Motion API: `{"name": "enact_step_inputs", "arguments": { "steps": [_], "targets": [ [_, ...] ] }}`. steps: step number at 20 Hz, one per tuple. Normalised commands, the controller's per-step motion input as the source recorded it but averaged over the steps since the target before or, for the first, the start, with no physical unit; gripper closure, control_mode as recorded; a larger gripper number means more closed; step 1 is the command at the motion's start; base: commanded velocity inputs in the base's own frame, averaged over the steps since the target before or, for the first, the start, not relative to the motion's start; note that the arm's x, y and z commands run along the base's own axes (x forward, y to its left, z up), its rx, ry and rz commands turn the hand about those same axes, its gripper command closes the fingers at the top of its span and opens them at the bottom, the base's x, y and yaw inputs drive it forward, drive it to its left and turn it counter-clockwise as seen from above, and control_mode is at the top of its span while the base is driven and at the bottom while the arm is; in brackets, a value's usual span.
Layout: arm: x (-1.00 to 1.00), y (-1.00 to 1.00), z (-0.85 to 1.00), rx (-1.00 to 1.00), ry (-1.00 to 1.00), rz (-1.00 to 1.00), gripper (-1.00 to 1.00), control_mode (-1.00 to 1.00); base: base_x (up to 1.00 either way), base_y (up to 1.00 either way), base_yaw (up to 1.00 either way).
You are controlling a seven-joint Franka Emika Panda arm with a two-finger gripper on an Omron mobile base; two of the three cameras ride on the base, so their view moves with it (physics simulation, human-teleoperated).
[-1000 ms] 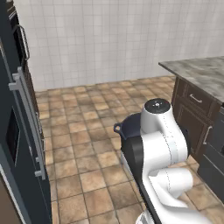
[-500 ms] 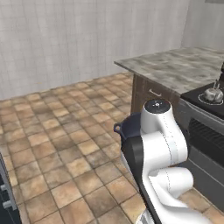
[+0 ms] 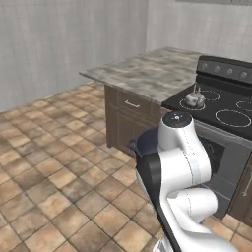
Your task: Pick the kettle from the cabinet and place it on a stove burner. Then pick the pot from the counter and place it on another stove burner. Finally, turn both burners on.
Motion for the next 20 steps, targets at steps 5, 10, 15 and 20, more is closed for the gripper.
{"name": "enact_step_inputs", "arguments": {
  "steps": [5,10,15,20],
  "targets": [
    [0.0,0.0,0.0,0.0,0.0,0.0,1.0,1.0,0.0,0.31,-0.43],
    [0.0,0.0,0.0,0.0,0.0,0.0,1.0,1.0,0.0,0.39,-0.4],
    [0.0,0.0,0.0,0.0,0.0,0.0,1.0,1.0,0.0,0.51,-0.41],
    [0.0,0.0,0.0,0.0,0.0,0.0,1.0,1.0,0.02,0.56,-0.39]
  ]
}}
